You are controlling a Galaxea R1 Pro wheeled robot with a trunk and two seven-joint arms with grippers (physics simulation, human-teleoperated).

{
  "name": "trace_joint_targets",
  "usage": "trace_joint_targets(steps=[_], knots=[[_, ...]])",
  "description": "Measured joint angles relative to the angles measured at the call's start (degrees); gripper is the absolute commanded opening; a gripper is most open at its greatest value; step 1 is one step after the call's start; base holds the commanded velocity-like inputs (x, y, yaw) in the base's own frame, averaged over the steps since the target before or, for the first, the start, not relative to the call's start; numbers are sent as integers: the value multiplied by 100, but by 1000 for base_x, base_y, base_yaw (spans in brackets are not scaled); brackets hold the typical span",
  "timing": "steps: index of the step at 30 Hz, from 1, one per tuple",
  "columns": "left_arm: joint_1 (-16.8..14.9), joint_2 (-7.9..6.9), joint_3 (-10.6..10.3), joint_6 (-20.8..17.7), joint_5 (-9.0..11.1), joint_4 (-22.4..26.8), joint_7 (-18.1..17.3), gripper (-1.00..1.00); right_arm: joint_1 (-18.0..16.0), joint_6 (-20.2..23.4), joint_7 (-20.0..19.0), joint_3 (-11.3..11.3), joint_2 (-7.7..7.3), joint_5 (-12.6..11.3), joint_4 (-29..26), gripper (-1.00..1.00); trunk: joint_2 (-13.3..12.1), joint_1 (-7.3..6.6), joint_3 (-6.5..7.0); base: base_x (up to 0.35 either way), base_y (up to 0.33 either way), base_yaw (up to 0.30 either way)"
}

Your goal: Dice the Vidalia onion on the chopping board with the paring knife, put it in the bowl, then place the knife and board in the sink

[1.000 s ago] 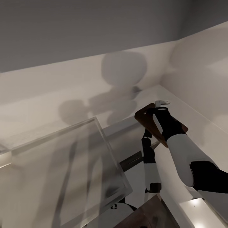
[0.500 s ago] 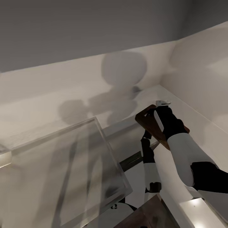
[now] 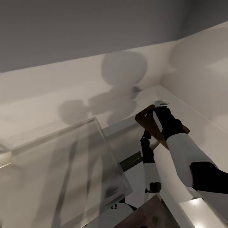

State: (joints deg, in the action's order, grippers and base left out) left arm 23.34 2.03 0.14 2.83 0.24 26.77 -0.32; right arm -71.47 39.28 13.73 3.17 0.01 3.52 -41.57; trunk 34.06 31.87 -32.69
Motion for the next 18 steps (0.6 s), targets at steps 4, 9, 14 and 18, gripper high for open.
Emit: trace_joint_targets(steps=[4, 9, 14, 18], knots=[[0, -6, 1, 0, 0, 4, 0, 100, 2, -120, 1, -4, 10, -35, 50, 100, 0, 0, 0, 0, 0, 0], [0, -10, 2, 0, 0, 5, 0, 100, 3, -139, 12, -11, -3, -90, 49, 100, 0, 0, 0, 0, 0, 0], [0, -11, 2, 0, 0, 9, 0, 100, 3, -128, 27, -13, -7, -107, 41, 100, 0, 0, 0, 0, 0, 0], [0, -11, 1, 0, 0, 3, 0, 100, 2, -138, 49, -13, -9, -61, 72, 100, -1, 1, 18, 0, 0, -7]])
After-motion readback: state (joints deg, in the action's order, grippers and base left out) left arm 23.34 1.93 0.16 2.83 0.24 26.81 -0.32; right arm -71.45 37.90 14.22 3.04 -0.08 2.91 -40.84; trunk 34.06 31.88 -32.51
